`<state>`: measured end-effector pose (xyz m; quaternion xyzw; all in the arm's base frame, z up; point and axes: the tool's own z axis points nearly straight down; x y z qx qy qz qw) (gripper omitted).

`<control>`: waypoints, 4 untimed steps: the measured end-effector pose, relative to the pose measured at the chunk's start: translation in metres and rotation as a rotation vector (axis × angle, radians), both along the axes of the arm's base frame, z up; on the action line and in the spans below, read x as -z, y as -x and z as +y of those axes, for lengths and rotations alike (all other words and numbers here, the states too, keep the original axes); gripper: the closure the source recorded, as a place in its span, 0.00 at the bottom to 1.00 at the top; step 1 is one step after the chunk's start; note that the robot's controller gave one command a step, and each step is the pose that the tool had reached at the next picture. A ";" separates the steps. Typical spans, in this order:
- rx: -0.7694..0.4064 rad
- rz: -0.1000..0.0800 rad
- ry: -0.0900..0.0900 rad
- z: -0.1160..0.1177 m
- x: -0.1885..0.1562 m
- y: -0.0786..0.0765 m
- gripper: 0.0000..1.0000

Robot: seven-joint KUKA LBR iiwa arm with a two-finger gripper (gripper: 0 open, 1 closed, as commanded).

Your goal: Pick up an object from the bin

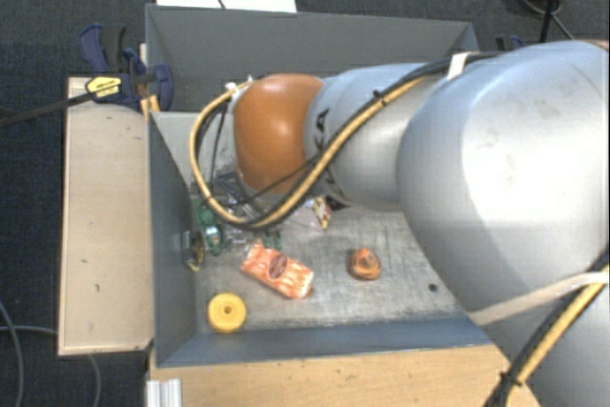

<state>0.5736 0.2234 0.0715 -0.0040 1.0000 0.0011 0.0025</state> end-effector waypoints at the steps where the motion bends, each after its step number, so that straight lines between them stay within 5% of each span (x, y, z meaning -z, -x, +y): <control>1: 0.001 0.002 0.000 0.000 0.001 0.001 0.00; 3: 0.002 0.002 0.000 0.000 0.001 0.001 0.00; 4: -0.256 0.001 0.001 -0.017 -0.042 0.012 1.00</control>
Offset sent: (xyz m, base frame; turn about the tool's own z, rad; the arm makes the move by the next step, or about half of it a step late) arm 0.0000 0.0000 0.0000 0.0000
